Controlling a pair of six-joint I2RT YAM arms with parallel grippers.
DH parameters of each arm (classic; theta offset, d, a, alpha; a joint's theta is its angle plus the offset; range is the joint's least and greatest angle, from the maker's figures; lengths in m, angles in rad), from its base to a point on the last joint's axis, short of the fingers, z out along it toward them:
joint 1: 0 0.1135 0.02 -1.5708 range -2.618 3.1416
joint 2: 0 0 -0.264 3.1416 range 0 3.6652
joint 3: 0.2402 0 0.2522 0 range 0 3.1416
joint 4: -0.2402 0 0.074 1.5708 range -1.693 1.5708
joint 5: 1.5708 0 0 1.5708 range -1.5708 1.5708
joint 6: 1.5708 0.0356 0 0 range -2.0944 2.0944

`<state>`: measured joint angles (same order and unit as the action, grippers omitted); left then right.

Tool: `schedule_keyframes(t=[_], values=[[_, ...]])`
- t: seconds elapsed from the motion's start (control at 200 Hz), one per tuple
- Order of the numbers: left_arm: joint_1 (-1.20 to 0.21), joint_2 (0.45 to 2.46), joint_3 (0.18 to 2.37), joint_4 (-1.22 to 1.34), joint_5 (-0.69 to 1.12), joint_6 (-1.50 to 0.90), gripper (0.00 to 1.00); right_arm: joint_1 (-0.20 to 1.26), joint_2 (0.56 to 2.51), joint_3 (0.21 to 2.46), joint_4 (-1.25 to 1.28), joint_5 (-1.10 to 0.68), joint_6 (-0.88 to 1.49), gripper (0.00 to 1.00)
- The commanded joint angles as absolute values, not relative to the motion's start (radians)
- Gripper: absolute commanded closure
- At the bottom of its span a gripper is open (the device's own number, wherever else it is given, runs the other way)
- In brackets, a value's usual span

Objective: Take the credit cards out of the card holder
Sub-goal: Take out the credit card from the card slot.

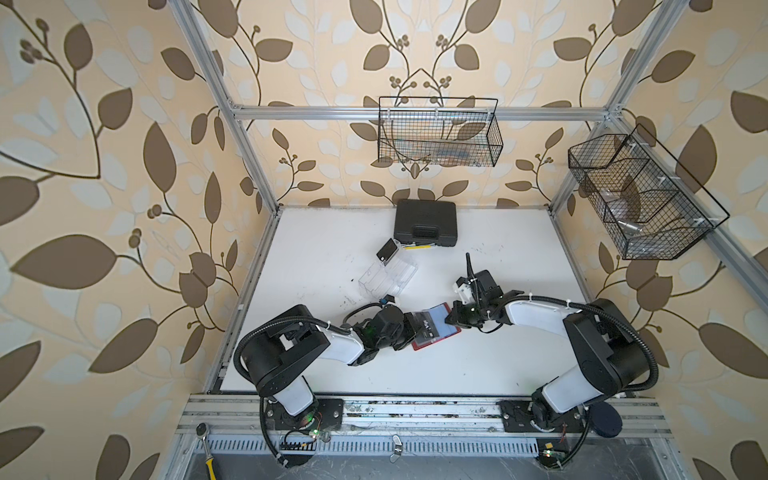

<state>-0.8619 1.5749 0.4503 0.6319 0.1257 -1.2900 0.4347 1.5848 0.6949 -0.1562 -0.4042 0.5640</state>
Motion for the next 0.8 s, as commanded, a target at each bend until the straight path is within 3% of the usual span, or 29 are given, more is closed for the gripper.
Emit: schedule_keyframes(t=[0.0, 0.37, 0.53, 0.72, 0.795], values=[[-0.838, 1.481, 0.435, 0.474, 0.115, -1.218, 1.0, 0.433, 1.617, 0.676, -0.225, -0.347, 0.56, 0.95], [-0.754, 1.267, 0.642, 0.0, 0.206, -0.868, 1.0, 0.434, 1.562, 0.748, -0.261, -0.349, 0.515, 0.93], [-0.689, 1.226, 0.722, -0.141, 0.243, -0.748, 1.0, 0.432, 1.494, 0.78, -0.288, -0.338, 0.487, 0.86], [-0.589, 1.243, 1.001, -0.502, 0.263, -0.408, 1.0, 0.432, 1.35, 0.799, -0.304, -0.303, 0.434, 0.57], [-0.566, 1.275, 1.128, -0.636, 0.24, -0.26, 1.0, 0.432, 1.287, 0.802, -0.302, -0.283, 0.41, 0.34]])
